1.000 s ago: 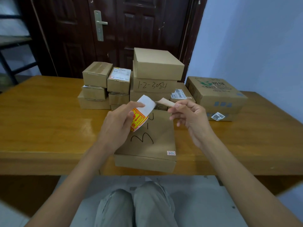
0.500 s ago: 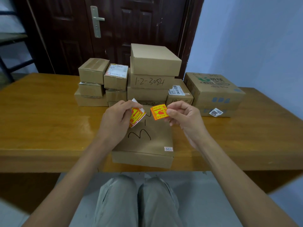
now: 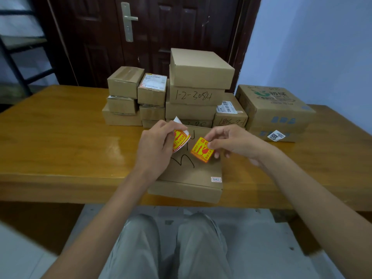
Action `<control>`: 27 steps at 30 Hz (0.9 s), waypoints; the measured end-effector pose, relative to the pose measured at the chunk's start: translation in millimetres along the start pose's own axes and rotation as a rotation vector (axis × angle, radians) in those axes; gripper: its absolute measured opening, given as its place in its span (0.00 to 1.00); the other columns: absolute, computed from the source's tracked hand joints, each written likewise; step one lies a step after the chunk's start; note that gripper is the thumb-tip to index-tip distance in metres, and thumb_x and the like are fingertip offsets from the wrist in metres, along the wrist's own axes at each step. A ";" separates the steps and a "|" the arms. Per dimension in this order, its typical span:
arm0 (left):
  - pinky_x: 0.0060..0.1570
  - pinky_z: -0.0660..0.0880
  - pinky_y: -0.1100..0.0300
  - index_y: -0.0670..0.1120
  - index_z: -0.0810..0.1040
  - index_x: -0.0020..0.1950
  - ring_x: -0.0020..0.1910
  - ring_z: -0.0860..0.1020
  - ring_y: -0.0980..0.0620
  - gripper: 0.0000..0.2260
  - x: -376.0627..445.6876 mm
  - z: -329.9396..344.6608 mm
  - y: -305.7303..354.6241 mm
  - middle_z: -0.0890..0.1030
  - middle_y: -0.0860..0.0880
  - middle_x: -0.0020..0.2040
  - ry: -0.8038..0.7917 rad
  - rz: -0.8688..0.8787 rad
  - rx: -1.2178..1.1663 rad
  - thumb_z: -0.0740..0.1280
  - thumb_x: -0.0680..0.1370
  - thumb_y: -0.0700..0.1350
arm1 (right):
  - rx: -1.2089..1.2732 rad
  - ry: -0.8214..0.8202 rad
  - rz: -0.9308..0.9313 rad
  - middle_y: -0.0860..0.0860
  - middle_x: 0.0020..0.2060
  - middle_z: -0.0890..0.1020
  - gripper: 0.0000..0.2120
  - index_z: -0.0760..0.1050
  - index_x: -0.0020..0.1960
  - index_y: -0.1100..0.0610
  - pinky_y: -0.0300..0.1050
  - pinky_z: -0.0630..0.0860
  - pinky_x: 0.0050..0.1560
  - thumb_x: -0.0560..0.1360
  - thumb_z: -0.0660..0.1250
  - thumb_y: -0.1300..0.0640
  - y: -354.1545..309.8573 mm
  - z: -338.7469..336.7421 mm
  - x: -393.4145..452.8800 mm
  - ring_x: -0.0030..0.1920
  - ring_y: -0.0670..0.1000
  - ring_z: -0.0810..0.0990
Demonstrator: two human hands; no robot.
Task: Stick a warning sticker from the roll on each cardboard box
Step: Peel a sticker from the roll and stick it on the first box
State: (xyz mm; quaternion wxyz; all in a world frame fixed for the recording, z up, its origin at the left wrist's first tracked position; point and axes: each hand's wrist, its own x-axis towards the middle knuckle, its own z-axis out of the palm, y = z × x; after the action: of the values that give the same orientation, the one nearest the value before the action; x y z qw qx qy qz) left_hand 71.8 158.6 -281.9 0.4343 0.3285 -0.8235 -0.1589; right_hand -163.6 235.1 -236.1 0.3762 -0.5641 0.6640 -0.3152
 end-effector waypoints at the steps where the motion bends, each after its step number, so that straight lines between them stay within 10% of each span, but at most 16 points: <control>1: 0.41 0.70 0.68 0.52 0.82 0.63 0.49 0.79 0.55 0.14 0.0 0.0 -0.4 0.81 0.50 0.54 0.003 0.003 0.004 0.60 0.86 0.41 | -0.050 -0.026 0.009 0.47 0.42 0.88 0.06 0.83 0.57 0.54 0.38 0.72 0.35 0.81 0.72 0.58 -0.9 -0.9 1.1 0.40 0.44 0.83; 13: 0.41 0.71 0.62 0.52 0.82 0.63 0.48 0.77 0.55 0.14 0.0 1.3 -5.6 0.80 0.51 0.53 0.015 -0.013 -0.028 0.59 0.87 0.41 | -0.412 -0.029 -0.069 0.48 0.41 0.88 0.02 0.85 0.52 0.50 0.46 0.84 0.47 0.79 0.74 0.55 -1.7 8.7 21.4 0.39 0.48 0.86; 27: 0.39 0.68 0.68 0.52 0.82 0.64 0.48 0.77 0.56 0.14 -0.3 2.0 -5.3 0.80 0.50 0.53 0.007 -0.017 -0.030 0.59 0.87 0.40 | -0.821 0.231 -0.186 0.39 0.43 0.81 0.07 0.80 0.49 0.42 0.46 0.76 0.47 0.77 0.72 0.39 0.8 20.6 7.1 0.49 0.43 0.79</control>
State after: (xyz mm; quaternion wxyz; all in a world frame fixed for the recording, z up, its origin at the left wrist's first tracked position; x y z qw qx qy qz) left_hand 72.3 154.8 -286.2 0.4408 0.3296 -0.8166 -0.1739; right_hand -147.0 228.3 -248.5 0.0140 -0.6851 0.7185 -0.1188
